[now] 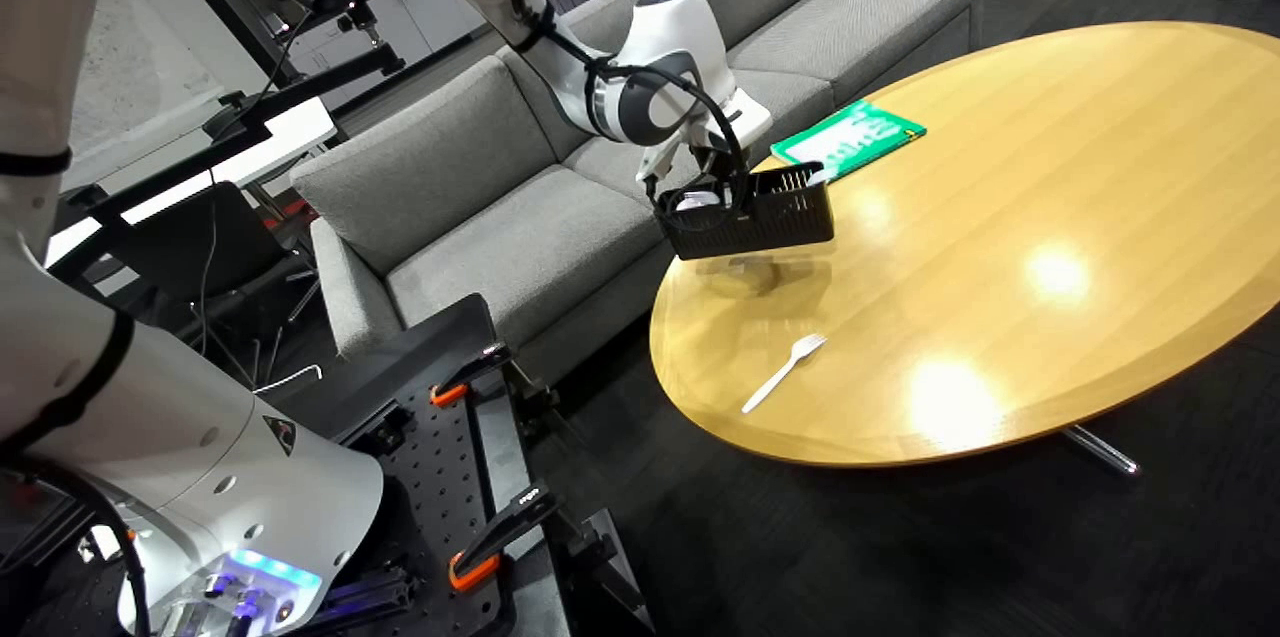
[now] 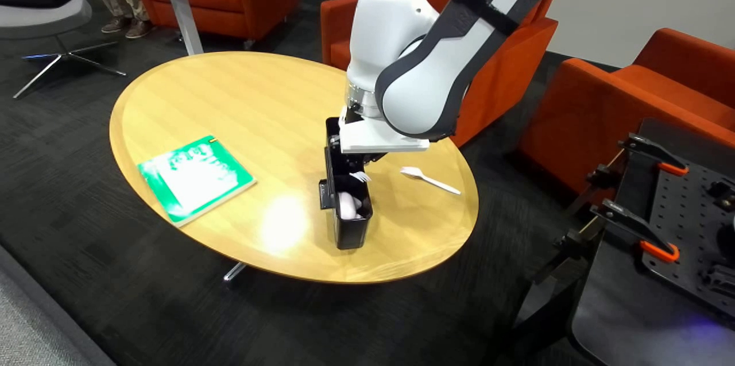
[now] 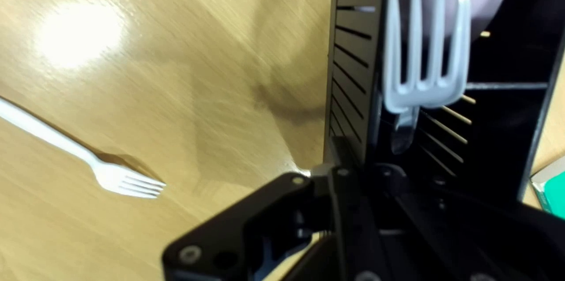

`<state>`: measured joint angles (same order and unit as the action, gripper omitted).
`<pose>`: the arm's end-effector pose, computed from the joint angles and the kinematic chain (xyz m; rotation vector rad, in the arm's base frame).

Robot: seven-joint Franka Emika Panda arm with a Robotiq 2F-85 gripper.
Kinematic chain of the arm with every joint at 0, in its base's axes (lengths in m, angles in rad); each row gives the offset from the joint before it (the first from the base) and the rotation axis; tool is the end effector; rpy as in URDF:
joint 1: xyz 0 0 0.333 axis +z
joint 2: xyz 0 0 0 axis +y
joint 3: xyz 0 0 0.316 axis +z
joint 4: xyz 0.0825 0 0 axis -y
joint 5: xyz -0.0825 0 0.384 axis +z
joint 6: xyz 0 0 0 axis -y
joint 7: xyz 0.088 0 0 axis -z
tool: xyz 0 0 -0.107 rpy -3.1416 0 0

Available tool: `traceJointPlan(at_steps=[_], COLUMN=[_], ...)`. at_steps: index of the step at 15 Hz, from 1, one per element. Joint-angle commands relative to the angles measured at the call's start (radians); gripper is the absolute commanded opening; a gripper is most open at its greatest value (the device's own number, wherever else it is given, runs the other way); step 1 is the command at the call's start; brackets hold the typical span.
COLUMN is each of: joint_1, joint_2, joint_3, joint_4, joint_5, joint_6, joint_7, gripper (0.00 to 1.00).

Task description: Move the utensil holder to the left

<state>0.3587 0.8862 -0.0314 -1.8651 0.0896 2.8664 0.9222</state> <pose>0.5877 0.1945 0.0493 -2.8971 1.0033 -0.1396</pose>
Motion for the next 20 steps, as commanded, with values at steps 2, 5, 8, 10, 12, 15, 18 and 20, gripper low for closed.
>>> traceJointPlan(at_steps=[2, 5, 8, 10, 12, 15, 18, 20], joint_1=[-0.011, -0.013, -0.016, -0.018, -0.019, -0.016, -0.014, -0.013], joint_2=[0.044, 0.078, 0.104, 0.120, 0.135, 0.154, 0.171, 0.178], joint_3=[0.015, 0.014, 0.016, 0.018, 0.018, 0.014, 0.011, 0.009], joint_4=[0.053, 0.094, 0.128, 0.149, 0.168, 0.194, 0.216, 0.228], joint_5=[0.026, 0.029, 0.033, 0.039, 0.041, 0.043, 0.047, 0.048], joint_6=[0.017, 0.010, 0.003, -0.005, -0.010, -0.028, -0.045, -0.055], joint_7=[-0.050, -0.079, -0.089, -0.100, -0.103, -0.097, -0.092, -0.089], gripper=[0.01, 0.01, 0.01, 0.01, 0.01, 0.01, 0.01, 0.29])
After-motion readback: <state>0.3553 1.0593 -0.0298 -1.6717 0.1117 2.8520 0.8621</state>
